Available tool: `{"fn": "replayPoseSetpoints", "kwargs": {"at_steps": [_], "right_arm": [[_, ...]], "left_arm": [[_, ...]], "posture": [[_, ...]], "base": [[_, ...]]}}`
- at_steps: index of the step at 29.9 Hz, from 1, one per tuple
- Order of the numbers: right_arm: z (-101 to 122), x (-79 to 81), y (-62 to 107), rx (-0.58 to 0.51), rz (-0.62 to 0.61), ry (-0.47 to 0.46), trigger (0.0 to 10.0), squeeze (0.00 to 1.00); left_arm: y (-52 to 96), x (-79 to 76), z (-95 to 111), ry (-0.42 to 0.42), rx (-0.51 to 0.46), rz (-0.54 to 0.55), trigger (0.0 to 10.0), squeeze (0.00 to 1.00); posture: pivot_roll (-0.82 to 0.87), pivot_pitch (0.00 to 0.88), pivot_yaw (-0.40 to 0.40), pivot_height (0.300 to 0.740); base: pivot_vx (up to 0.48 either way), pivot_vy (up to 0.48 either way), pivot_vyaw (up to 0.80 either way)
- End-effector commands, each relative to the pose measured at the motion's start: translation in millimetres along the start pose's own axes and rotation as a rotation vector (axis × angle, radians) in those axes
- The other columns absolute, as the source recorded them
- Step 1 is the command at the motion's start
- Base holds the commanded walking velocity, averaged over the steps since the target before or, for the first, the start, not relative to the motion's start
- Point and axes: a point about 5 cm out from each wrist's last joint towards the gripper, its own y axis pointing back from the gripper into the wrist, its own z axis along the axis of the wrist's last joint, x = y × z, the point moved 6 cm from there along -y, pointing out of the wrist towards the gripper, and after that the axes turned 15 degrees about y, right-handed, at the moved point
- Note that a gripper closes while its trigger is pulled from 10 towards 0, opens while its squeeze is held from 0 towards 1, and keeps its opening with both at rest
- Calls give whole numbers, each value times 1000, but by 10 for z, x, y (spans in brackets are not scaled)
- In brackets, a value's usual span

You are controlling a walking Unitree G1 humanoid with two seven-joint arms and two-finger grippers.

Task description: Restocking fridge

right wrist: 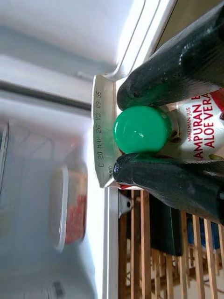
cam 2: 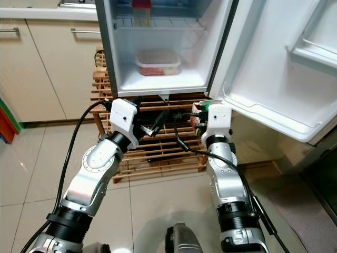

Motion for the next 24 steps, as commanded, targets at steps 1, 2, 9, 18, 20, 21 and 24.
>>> {"fn": "replayPoseSetpoints", "kwargs": {"at_steps": [1,2,9,18,20,21,24], "right_arm": [[46,-45,-9,-13,-11,5,0,0],[46,-44,-7,-13,-12,5,0,0],[44,-34,-9,-9,-7,8,0,0],[95,-40,-2,-42,-16,31,0,0],[105,-31,0,-46,-12,25,0,0],[108,-28,0,-47,-11,21,0,0],[127,-35,1,-56,-16,30,0,0]], "left_arm": [[-25,-22,-8,8,7,-6,10000,0],[-24,-22,-8,9,6,-6,10000,0],[-15,-18,-6,10,6,-3,10000,0],[-18,-7,2,5,3,2,10000,0],[-20,0,13,12,-3,1,10000,0],[-19,0,20,14,-6,0,10000,0],[-15,-35,88,2,-33,-29,10000,0]], "posture": [[40,0,-58,656],[39,0,-58,651],[42,0,-59,616],[41,0,-60,582],[40,0,-59,582],[40,0,-59,582],[39,0,-60,582]], "base": [[0,0,0],[0,0,0],[0,0,0],[0,0,0],[0,0,0],[0,0,0],[328,315,0]]}}
